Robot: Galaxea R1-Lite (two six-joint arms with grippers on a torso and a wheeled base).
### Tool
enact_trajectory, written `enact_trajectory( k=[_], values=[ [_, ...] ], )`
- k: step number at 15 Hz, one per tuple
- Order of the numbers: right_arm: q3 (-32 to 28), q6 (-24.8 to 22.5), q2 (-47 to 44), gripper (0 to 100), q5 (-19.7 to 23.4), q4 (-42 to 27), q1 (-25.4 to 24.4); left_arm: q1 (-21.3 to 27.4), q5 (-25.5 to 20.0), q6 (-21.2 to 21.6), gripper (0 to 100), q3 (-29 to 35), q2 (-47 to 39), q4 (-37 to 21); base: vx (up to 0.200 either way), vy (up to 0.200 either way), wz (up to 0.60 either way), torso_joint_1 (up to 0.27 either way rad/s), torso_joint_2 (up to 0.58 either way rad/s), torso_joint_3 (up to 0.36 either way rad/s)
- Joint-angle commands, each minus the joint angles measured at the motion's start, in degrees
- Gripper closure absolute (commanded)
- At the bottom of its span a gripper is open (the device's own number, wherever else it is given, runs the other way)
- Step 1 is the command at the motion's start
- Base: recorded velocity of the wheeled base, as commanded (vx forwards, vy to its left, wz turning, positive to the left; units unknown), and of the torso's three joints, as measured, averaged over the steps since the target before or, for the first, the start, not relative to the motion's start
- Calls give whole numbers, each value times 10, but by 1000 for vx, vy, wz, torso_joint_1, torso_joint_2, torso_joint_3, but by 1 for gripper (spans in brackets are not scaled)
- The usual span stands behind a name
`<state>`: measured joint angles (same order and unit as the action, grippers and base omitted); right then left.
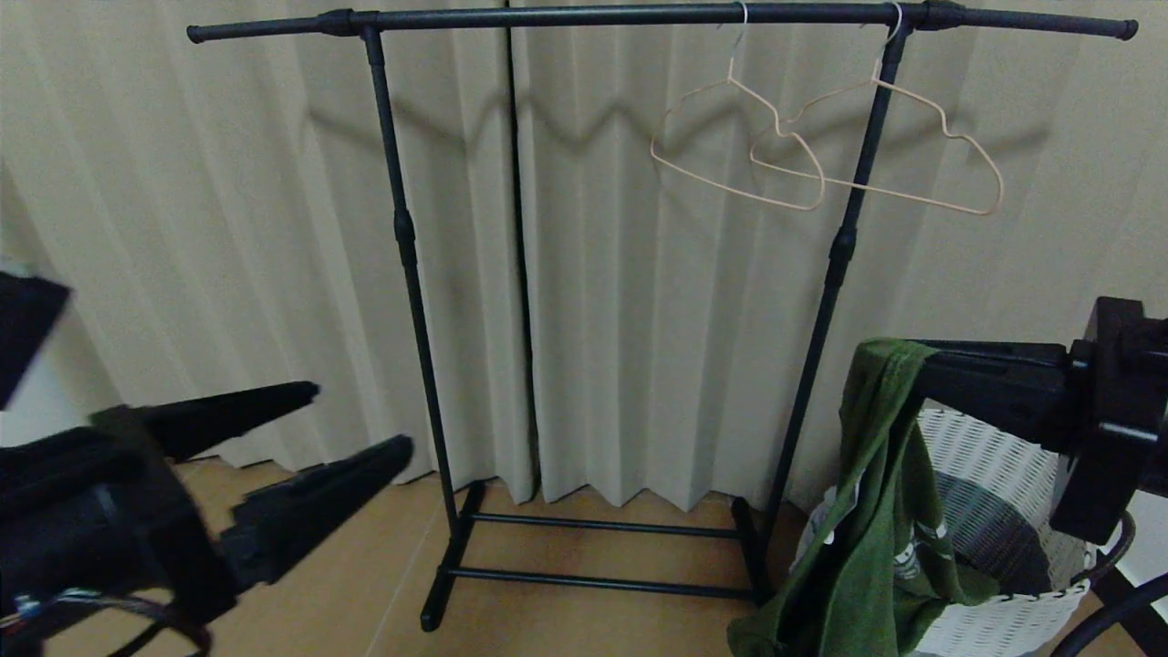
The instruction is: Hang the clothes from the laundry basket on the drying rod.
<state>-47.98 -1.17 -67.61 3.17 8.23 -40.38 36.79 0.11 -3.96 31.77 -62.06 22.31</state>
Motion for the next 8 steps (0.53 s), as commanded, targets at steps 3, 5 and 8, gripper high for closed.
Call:
enact_trajectory(
  k=[3, 5, 8],
  values=[
    [-9, 18, 0, 100, 4, 0, -43, 198, 61, -28, 0, 37, -235, 93, 0, 0, 0, 0, 0, 0],
    [-12, 19, -1, 100, 5, 0, -48, 227, 60, -29, 0, 58, -267, 94, 0, 0, 0, 0, 0, 0],
    [-11, 20, -5, 100, 19, 11, -50, 248, 60, -48, 0, 72, -311, 132, 0, 0, 0, 0, 0, 0]
  ],
)
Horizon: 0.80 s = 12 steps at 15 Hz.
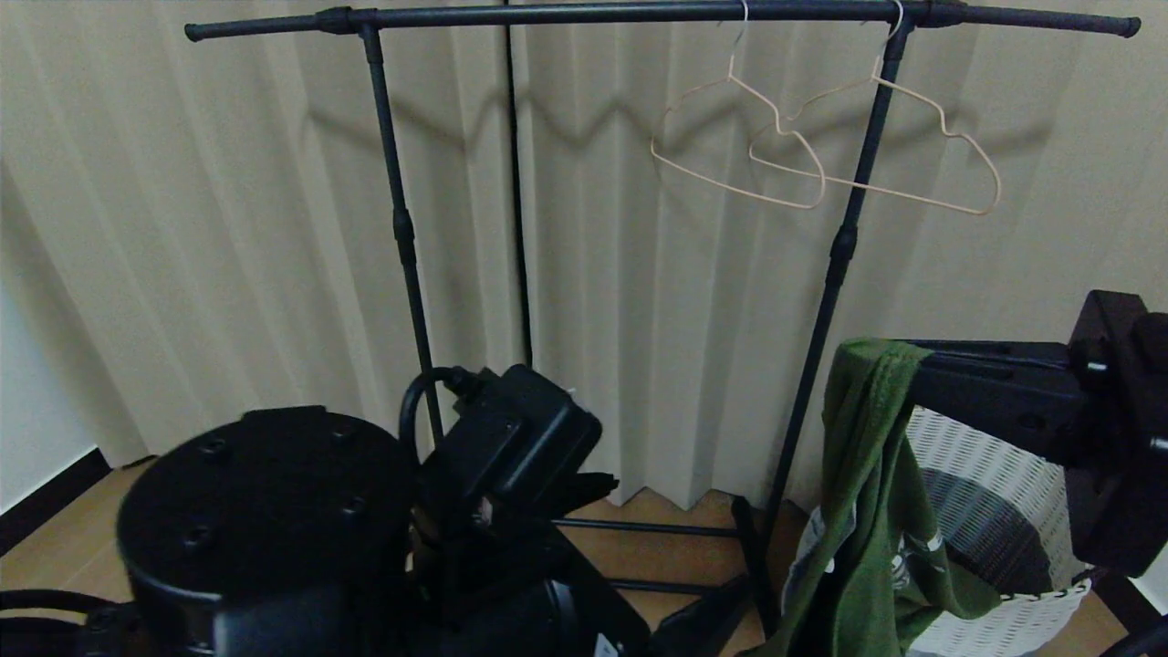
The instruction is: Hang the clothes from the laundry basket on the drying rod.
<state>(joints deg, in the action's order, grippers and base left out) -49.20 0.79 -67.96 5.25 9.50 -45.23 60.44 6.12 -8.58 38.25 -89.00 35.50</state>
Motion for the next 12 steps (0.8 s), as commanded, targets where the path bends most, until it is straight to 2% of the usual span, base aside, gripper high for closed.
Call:
enact_trajectory(
  k=[1, 5, 7, 12],
  values=[
    [5, -1, -9, 100, 19, 32, -1, 17, -1, -6, 0, 3, -79, 52, 0, 0, 0, 0, 0, 0],
    [3, 18, -24, 100, 37, 43, -15, 16, -2, -8, 0, 16, -117, 91, 0, 0, 0, 0, 0, 0],
    [5, 17, -42, 100, 39, 79, -15, 11, -1, -10, 0, 13, -129, 109, 0, 0, 0, 0, 0, 0],
    [2, 16, -45, 100, 39, 86, -15, -32, 4, -11, 0, 10, -146, 116, 0, 0, 0, 0, 0, 0]
  ],
)
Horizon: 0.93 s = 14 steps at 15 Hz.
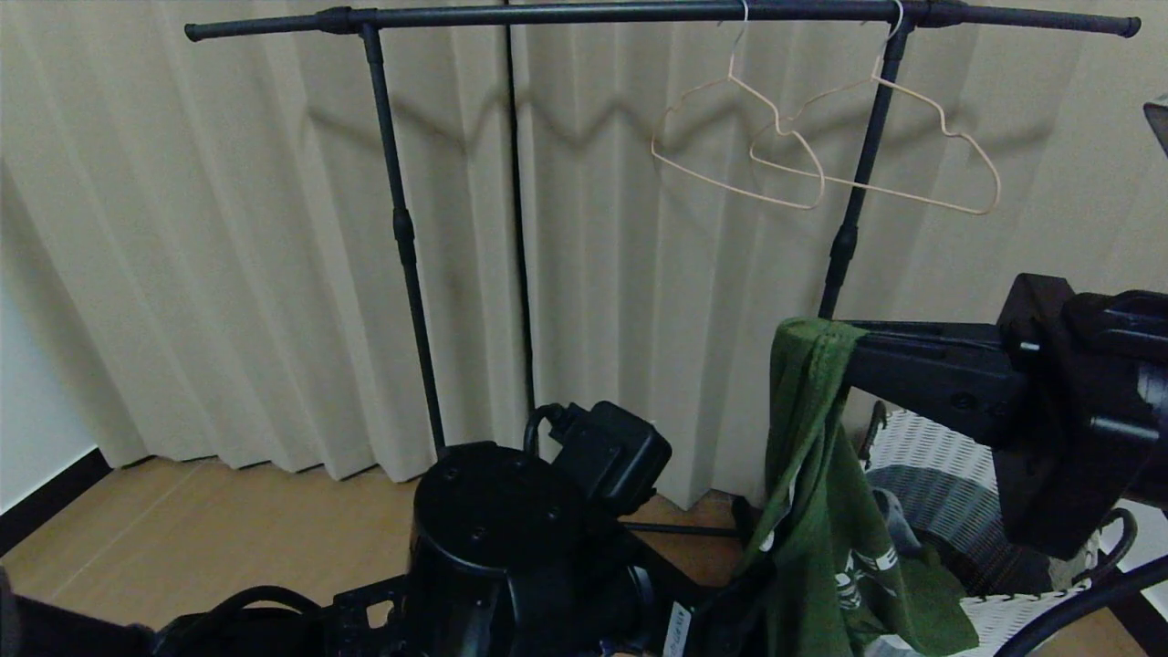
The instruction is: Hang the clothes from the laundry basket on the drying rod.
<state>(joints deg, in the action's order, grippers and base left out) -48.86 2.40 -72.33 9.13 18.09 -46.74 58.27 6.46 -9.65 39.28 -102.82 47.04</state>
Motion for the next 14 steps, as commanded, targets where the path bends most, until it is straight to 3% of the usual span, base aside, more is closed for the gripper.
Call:
enact_trajectory(
  k=[1, 5, 9, 14],
  values=[
    [0, 0, -1, 100, 0, 0, 0, -15, 0, 0, 0, -1, -14, 1, 0, 0, 0, 0, 0, 0],
    [1, -1, 8, 100, -1, -1, 0, -17, 22, 2, 0, -15, -38, 13, 0, 0, 0, 0, 0, 0],
    [9, -1, 13, 100, -2, -1, 0, -12, 20, 3, 0, -58, -27, 122, 0, 0, 0, 0, 0, 0],
    [8, -3, 10, 100, -3, -3, 1, -12, 22, 7, 0, -78, -27, 138, 0, 0, 0, 0, 0, 0]
  ],
)
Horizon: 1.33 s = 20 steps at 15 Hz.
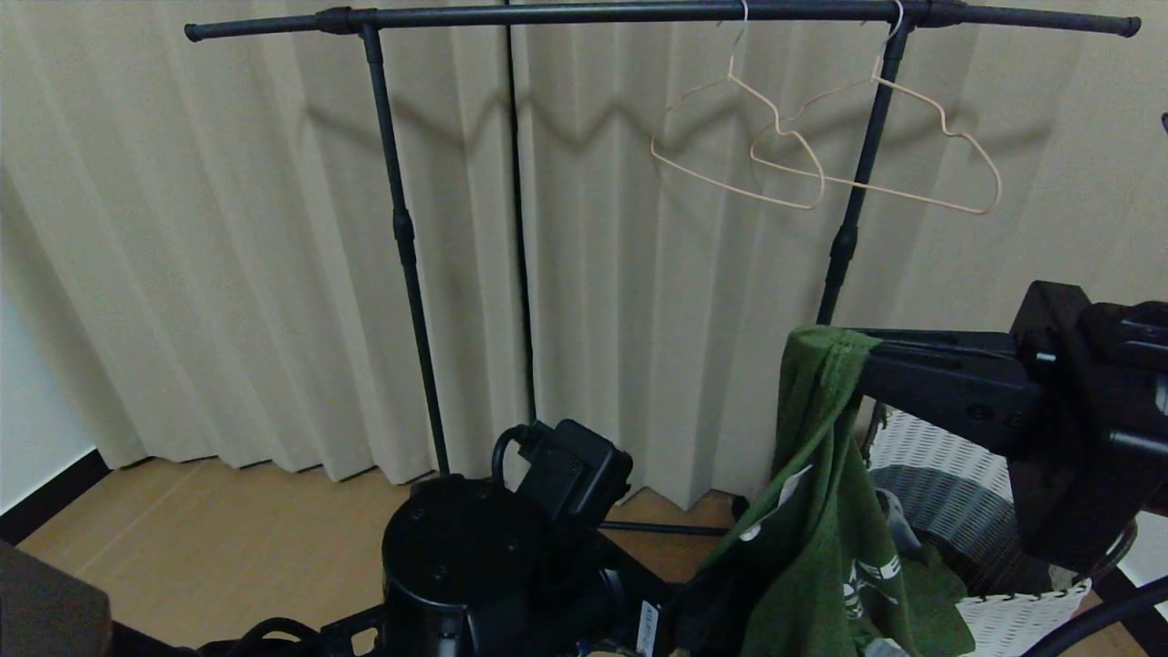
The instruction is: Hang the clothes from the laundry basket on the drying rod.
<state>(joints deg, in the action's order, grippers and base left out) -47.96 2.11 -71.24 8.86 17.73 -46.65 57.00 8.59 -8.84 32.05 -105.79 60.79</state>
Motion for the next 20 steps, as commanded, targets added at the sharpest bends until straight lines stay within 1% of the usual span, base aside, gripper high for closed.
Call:
enact_trajectory(
  k=[1, 3, 4, 6, 7, 8, 9, 10, 12, 13, 14, 15, 16, 17, 18, 19, 20],
  values=[
    [-3, -1, 1, 100, 0, 1, 0, -2, 1, 8, 0, -18, -4, 1, 0, 0, 0, 0, 0, 0],
    [-5, -1, 2, 100, -1, 1, 1, -5, 8, 23, 0, -41, -15, 2, 0, 0, 0, 0, 0, 0],
    [-3, -1, 2, 100, -1, 1, 1, -5, 27, 33, 0, -49, -16, 3, 0, 0, 0, 0, 0, 0],
    [-3, -1, 2, 100, -1, 1, 1, -5, 51, 37, 0, -57, -18, 6, 0, 0, 0, 0, 0, 0],
    [-5, -1, 2, 100, -1, 1, 1, -5, 56, 37, 0, -61, -18, 6, 0, 0, 0, 0, 0, 0],
    [-5, -1, 3, 100, -1, 1, 2, -5, 56, 37, 100, -64, -17, 6, 0, 0, 0, 0, 0, 0],
    [-3, -2, 4, 100, -1, 1, 2, -4, 57, 37, 100, -63, -17, 8, 0, 0, 0, 0, 0, 0],
    [-1, -2, 7, 100, -2, -1, 2, -2, 69, 37, 100, -71, -17, 27, 0, 0, 0, 0, 0, 0],
    [0, -6, 15, 100, -3, -4, 27, -4, 107, 51, 100, -126, -13, 102, 0, 0, 0, 0, 0, 0],
    [1, -13, 18, 100, -3, -4, 43, -20, 116, 89, 100, -166, 8, 155, 0, 0, 0, 0, 0, 0],
    [5, -21, 18, 100, -4, -4, 55, -49, 116, 129, 100, -175, 41, 178, 0, 0, 0, 0, 0, 0],
    [10, -27, 20, 100, -4, -4, 61, -73, 116, 156, 100, -161, 75, 174, 0, 0, 0, 0, 0, 0],
    [16, -32, 26, 100, -5, -4, 61, -92, 116, 178, 100, -140, 115, 160, 0, 0, 0, 0, 0, 0],
    [19, -33, 30, 100, -4, -3, 61, -106, 116, 192, 100, -123, 143, 129, 0, 0, 0, 0, 0, 0],
    [20, -33, 31, 100, -5, 2, 62, -122, 115, 197, 100, -75, 206, 35, 0, 0, 0, 0, 0, 0],
    [18, -33, 32, 100, -8, 2, 64, -125, 114, 196, 100, -31, 249, -51, 0, 0, 0, 0, 0, 0],
    [17, -33, 32, 100, -10, 2, 68, -127, 114, 191, 100, 1, 273, -107, 0, 0, 0, 0, 0, 0]
  ],
)
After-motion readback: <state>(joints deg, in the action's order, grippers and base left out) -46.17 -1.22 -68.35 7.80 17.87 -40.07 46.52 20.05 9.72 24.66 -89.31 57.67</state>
